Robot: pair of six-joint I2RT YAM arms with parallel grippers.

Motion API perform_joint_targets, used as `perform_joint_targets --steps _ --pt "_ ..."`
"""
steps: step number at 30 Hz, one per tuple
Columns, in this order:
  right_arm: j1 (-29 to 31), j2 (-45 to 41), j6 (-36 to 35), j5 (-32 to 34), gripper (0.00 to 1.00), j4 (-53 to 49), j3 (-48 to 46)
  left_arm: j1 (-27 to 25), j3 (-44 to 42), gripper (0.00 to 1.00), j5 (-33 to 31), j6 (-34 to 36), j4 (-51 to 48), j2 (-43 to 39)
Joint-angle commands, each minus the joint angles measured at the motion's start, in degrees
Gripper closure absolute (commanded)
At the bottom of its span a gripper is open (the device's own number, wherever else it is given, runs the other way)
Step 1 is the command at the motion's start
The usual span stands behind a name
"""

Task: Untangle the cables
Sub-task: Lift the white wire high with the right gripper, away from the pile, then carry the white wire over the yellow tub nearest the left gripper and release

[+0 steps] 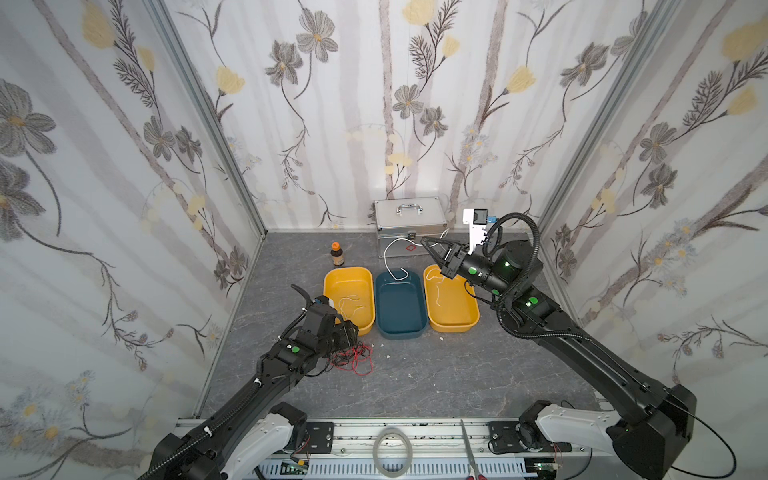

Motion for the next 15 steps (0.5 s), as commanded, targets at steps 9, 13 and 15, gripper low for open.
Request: perform_joint_targets --steps 9,13,15 --pt "4.0 13.8 6.2 -6.0 1.0 12.2 8.6 1.6 -5.6 0.37 2.4 -6.1 2.2 -3.4" --pt "6.0 19.6 8.7 -8.0 1.0 15.1 13.2 1.6 -8.0 0.39 3.0 -8.2 3.7 -4.7" --pt "6.6 22.7 11.1 -9.5 1.0 17.6 15.3 1.7 -9.1 0.4 3.5 -8.9 3.9 -5.5"
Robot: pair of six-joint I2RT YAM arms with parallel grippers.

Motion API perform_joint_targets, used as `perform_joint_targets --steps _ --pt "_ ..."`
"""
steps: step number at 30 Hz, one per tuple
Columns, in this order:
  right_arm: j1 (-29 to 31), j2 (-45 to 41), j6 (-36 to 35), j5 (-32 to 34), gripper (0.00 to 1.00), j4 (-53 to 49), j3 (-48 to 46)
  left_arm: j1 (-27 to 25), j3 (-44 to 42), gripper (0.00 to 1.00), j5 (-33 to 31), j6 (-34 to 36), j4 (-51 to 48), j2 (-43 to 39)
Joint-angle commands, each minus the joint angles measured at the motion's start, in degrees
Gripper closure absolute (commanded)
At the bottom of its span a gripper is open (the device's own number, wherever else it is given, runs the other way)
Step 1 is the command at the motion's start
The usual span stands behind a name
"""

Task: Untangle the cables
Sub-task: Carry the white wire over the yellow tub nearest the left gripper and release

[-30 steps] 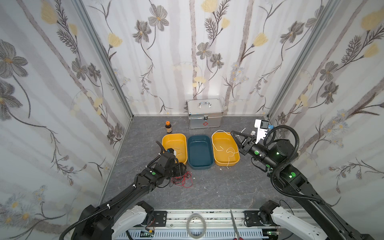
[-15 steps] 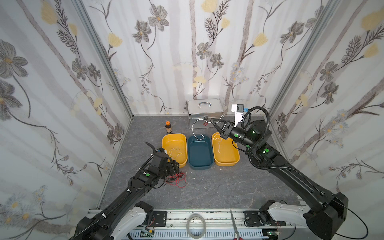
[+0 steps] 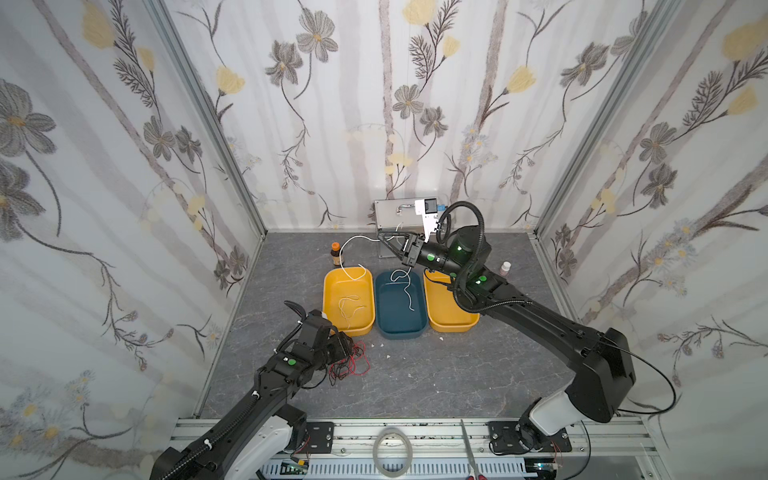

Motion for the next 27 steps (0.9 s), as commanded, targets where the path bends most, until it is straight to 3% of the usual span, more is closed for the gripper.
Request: perform_joint_targets --steps 1,6,14,27 --pt "0.8 4.2 5.0 -3.4 1.0 7.8 3.1 0.1 -1.3 0.4 0.8 -2.6 2.2 -1.2" --pt "1.5 11.8 11.3 -6.6 1.0 14.8 7.4 -0.3 -4.9 0.45 2.0 -5.6 3.6 -3.5" --pt "1.8 21.8 20.6 -9.4 1.0 23.5 11.3 -0.7 -6.1 0.46 1.7 -6.4 2.4 -6.1" --pt "1.9 30.0 22.0 -8.8 0.98 12.8 11.2 -0.7 -1.7 0.42 3.3 -5.1 0.2 -6.9"
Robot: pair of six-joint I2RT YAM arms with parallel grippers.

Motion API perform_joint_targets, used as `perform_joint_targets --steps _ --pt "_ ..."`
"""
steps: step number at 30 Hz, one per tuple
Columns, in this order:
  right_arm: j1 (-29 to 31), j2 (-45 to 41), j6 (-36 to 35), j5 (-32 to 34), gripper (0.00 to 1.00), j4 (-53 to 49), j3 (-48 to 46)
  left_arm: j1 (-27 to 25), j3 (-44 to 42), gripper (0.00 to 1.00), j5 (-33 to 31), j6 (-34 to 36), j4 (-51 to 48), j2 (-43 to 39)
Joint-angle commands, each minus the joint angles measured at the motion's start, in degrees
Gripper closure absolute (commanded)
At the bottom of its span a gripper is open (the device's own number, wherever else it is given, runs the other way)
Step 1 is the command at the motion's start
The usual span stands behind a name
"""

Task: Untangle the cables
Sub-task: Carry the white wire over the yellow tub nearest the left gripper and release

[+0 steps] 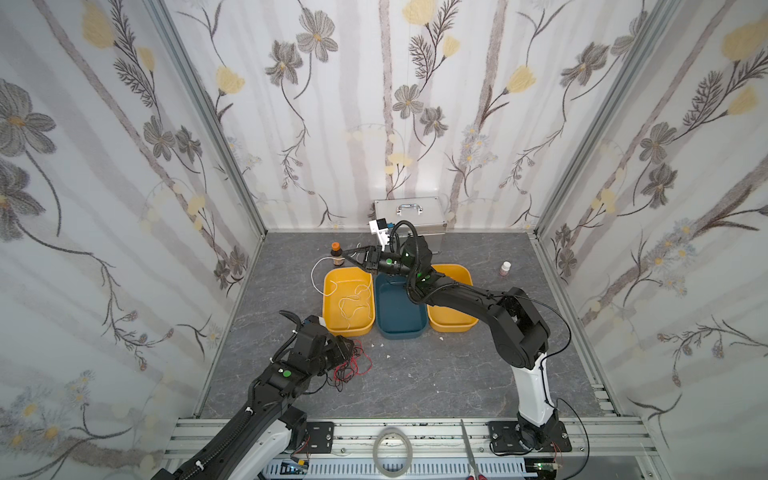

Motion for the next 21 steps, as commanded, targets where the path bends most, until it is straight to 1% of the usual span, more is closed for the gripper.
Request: perform_joint_targets --steps 1,4,9,11,16,18,21 --pt "0.0 1.3 0.8 0.2 0.97 -4.1 -0.1 0.0 1.4 0.42 0.7 0.8 -1.4 -0.1" --pt "0.1 1.8 -0.6 2.0 0.97 -8.4 -0.6 0.0 2.4 0.39 1.3 1.3 -2.6 -0.6" --pt "0.1 2.1 -1.9 4.8 0.97 -12.4 -1.7 0.0 4.8 0.27 3.2 2.1 -5.0 -2.3" --pt "0.1 2.0 -2.0 5.3 0.96 -12.4 -2.5 0.0 5.8 0.24 3.2 2.5 -6.4 -2.8" --pt "0.1 1.6 -2.7 5.8 0.96 -12.3 -3.9 0.0 8.8 0.22 2.1 4.1 -10.1 -3.2" --pt "0.1 1.3 -3.7 6.2 0.96 -13.2 -4.0 0.0 9.9 0.21 2.1 5.2 -11.5 -1.5" --pt "0.0 0.8 -6.3 7.7 0.96 -17.1 -4.0 0.0 11.6 0.21 0.3 6.5 -13.9 1.4"
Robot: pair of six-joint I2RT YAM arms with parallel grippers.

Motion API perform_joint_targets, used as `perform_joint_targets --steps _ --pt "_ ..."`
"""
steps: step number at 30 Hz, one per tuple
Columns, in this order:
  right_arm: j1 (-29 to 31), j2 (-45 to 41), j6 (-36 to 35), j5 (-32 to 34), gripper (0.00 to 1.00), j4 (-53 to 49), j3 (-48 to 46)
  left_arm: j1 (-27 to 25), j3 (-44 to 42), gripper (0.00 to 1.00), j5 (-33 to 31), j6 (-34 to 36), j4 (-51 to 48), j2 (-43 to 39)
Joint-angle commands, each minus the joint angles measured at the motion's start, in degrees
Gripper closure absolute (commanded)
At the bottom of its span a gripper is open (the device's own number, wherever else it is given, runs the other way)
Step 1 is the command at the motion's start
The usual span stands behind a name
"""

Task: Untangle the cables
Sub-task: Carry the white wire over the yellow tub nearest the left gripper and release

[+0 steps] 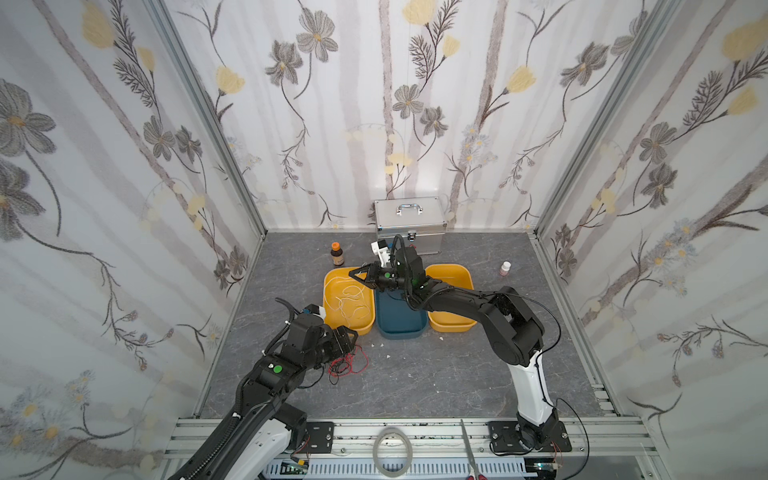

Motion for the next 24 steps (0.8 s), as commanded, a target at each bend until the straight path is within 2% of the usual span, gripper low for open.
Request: perform_joint_targets --steps 1,5,6,9,15,21,24 --pt "0.1 -1.1 -4.0 2.7 0.95 -4.6 0.1 0.0 1.3 0.21 -2.5 2.3 -3.6 1.7" --pt "0.1 -1.0 -8.7 5.0 0.9 -11.6 0.9 0.0 1.2 0.21 -2.6 2.2 -2.3 2.2" --pt "1.9 -1.0 -9.9 5.7 0.88 -13.2 1.2 0.0 1.2 0.21 -2.5 2.1 -2.0 2.3" --pt "2.7 -0.7 -12.9 7.3 0.79 -16.9 2.2 0.0 1.1 0.21 -2.6 1.9 -1.5 2.4" --pt "3.3 -0.4 -15.4 8.6 0.69 -20.0 2.7 0.0 0.6 0.22 -2.5 1.3 -0.7 2.5" --pt "3.9 -3.5 -20.6 13.5 0.56 -25.5 2.1 -0.1 0.2 0.22 -2.5 1.0 0.1 2.7" --pt "3.8 -6.4 -21.9 14.7 0.51 -24.9 -0.4 -0.1 0.0 0.23 -2.2 1.0 0.5 3.0"
